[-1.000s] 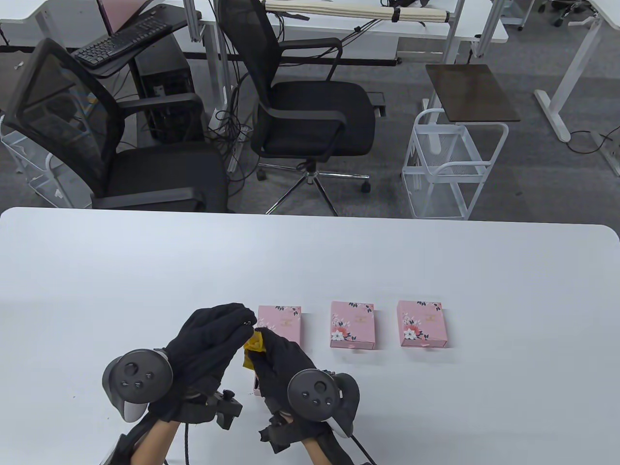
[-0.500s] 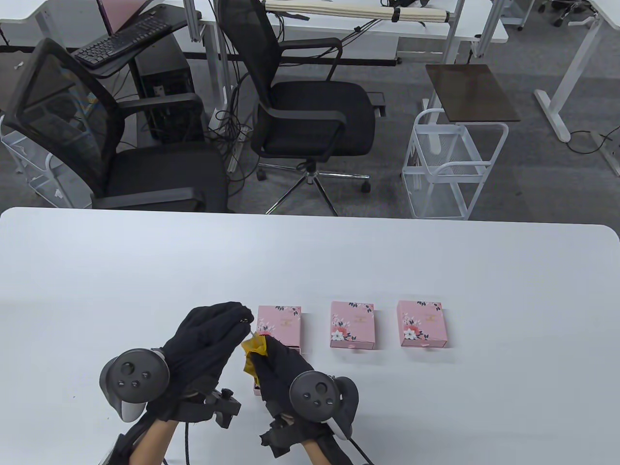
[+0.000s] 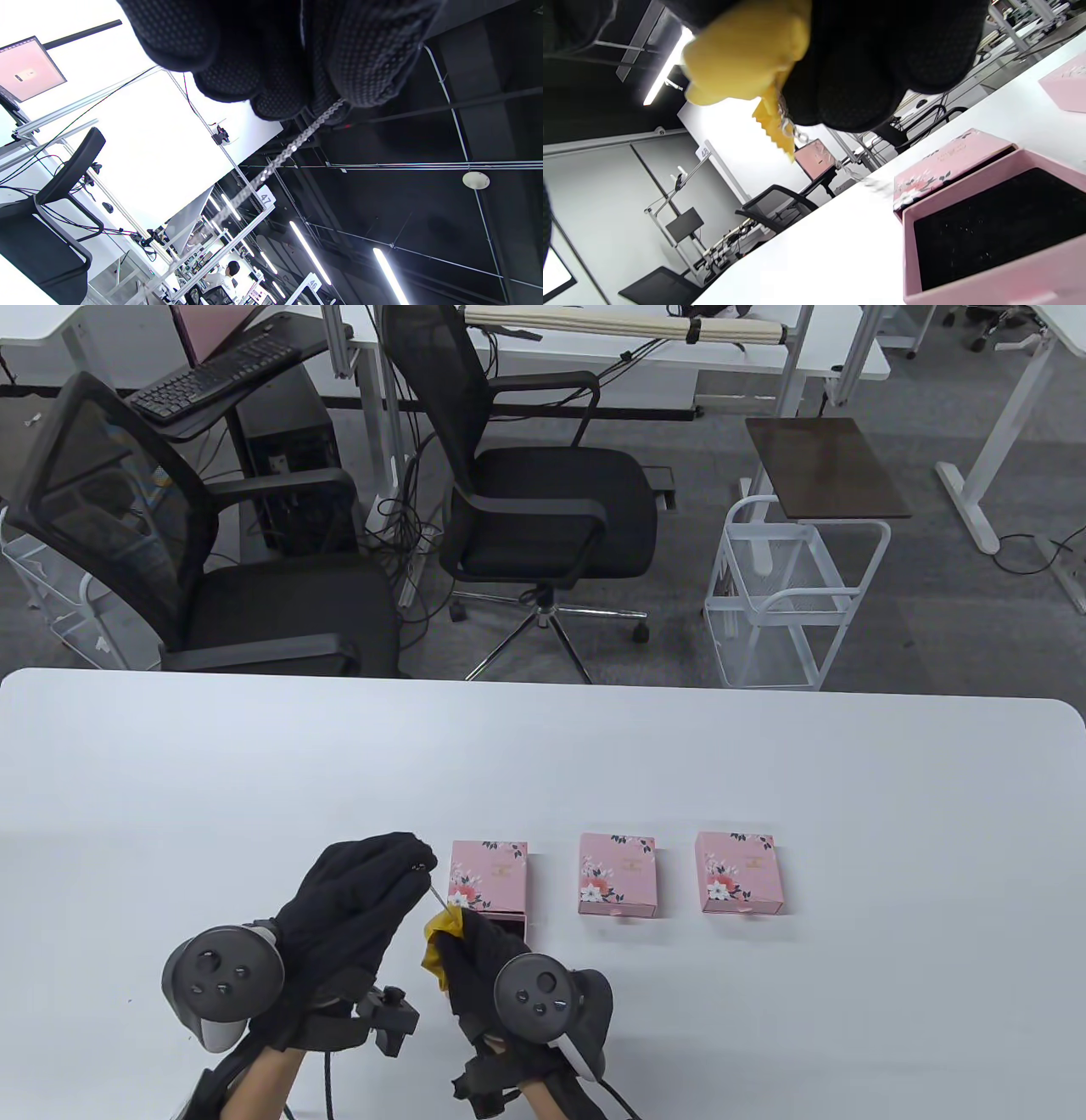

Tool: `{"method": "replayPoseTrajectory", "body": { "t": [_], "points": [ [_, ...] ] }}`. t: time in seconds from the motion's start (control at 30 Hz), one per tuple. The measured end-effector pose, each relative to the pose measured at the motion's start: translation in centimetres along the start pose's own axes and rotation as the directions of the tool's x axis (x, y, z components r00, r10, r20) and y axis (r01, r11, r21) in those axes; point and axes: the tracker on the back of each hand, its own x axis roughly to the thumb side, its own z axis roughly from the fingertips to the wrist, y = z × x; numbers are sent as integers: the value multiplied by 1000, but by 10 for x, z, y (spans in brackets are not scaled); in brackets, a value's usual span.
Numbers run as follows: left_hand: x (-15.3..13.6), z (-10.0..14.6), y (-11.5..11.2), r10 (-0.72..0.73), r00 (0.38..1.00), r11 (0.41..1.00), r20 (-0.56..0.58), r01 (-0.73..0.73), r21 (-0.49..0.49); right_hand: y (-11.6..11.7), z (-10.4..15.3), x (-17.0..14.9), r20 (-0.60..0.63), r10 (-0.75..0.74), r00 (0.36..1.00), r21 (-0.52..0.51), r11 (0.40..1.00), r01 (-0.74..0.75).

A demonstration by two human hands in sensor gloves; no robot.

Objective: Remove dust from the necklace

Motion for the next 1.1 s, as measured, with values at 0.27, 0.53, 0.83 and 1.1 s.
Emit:
{"method": "replayPoseTrajectory", "body": {
  "t": [0.27, 0.53, 0.83, 1.1],
  "points": [
    [-1, 0, 6, 32, 999, 999, -12, -31, 42, 8, 1, -2, -29, -1, 1000, 55, 998, 3],
    [-1, 0, 9, 32, 999, 998, -17, -31, 58, 10, 2, 0, -14, 71, 997, 83, 994, -70],
    [-1, 0, 13, 33, 999, 997, -26, -31, 75, 12, 3, 3, 9, 158, 987, 101, 982, -158],
    [-4, -1, 21, 64, 997, 993, -46, -59, 102, 16, 2, 5, 51, 192, 980, 172, 965, -198]
  ]
}}
